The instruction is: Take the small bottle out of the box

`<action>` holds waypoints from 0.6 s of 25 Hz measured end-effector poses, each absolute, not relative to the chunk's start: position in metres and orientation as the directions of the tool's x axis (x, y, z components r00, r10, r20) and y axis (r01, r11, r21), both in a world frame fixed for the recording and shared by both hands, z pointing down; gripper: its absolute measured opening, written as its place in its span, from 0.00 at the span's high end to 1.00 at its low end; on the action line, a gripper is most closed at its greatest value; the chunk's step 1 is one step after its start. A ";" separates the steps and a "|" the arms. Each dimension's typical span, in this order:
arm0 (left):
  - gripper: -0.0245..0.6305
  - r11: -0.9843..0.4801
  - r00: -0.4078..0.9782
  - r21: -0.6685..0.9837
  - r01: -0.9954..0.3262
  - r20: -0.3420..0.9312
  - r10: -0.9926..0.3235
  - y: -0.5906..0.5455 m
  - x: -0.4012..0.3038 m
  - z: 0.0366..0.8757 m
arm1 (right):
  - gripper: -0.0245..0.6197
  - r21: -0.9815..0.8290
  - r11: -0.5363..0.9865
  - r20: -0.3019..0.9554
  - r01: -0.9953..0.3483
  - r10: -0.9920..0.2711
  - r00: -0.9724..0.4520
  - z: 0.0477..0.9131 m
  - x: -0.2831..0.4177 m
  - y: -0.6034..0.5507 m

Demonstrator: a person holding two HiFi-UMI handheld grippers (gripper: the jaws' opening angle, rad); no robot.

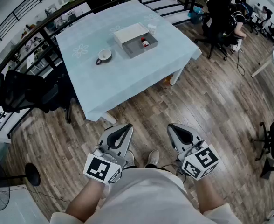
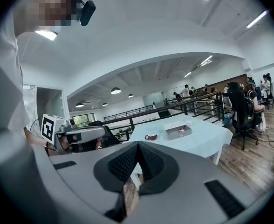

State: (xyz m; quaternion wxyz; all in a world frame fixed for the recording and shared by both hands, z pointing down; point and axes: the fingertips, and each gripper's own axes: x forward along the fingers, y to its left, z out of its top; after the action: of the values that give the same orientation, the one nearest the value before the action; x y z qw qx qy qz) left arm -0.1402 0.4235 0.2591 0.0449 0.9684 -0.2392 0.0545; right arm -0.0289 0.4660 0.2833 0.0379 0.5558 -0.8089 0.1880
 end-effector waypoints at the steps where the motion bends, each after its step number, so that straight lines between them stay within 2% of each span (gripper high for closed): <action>1: 0.93 -0.882 0.881 0.062 -0.467 0.127 -0.457 0.424 -0.141 0.259 | 0.93 -0.265 0.307 0.270 -0.914 -0.887 -0.376 0.284 -0.030 0.466; 15: 0.93 -0.882 0.879 0.061 -0.468 0.137 -0.457 0.424 -0.146 0.263 | 0.93 -0.328 0.304 0.245 -0.894 -0.887 -0.391 0.285 -0.034 0.463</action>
State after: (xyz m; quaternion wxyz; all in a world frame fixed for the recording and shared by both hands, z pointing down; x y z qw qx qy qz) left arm -0.1461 0.4243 0.2633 0.0464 0.9682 -0.2387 0.0593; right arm -0.0337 0.4634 0.2847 0.0087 0.5516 -0.8074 0.2094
